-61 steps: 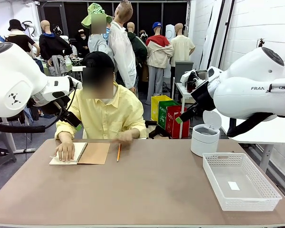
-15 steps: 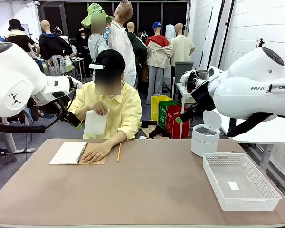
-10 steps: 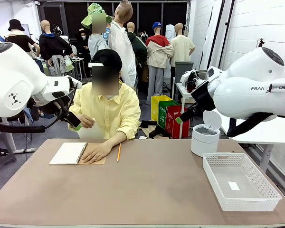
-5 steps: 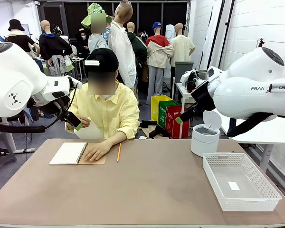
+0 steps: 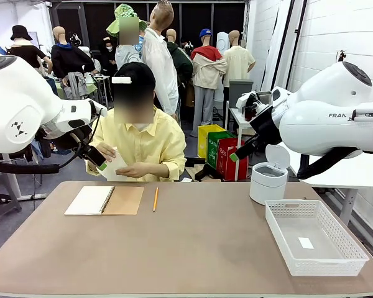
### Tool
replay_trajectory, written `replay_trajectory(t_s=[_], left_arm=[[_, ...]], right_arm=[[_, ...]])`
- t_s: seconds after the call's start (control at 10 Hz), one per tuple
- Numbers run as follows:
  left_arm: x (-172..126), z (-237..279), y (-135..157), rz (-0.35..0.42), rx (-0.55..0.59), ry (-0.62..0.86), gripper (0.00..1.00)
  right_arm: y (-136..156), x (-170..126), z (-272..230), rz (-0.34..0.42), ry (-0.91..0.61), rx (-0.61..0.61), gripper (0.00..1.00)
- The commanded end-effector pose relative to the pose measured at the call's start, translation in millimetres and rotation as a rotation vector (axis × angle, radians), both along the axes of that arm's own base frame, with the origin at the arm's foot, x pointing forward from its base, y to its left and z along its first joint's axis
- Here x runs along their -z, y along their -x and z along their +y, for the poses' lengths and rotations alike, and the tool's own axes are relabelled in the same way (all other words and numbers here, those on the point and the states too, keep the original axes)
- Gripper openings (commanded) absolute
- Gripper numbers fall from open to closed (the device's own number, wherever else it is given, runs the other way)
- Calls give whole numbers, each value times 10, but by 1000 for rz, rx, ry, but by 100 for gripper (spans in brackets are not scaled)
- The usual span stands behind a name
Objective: Sort the paper based on its condition.
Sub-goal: If a person hands you a paper, place it in the Organizing basket , and if it's crumpled, put it in the Trash can.
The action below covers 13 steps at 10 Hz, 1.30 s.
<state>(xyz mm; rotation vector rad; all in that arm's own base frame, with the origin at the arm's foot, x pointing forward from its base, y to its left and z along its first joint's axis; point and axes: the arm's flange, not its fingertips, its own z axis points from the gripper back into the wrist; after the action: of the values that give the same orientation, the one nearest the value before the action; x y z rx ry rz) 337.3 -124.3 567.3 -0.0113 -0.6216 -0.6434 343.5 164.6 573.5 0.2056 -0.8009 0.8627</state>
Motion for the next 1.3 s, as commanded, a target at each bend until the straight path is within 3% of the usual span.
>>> replay_trajectory(t_s=[0.0,1.2], left_arm=[[-4,2,1,-2,1,-2,100],[-4,2,1,-2,1,-2,100]], right_arm=[[1,5,-3,4,2,-2,100],[1,5,-3,4,2,-2,100]])
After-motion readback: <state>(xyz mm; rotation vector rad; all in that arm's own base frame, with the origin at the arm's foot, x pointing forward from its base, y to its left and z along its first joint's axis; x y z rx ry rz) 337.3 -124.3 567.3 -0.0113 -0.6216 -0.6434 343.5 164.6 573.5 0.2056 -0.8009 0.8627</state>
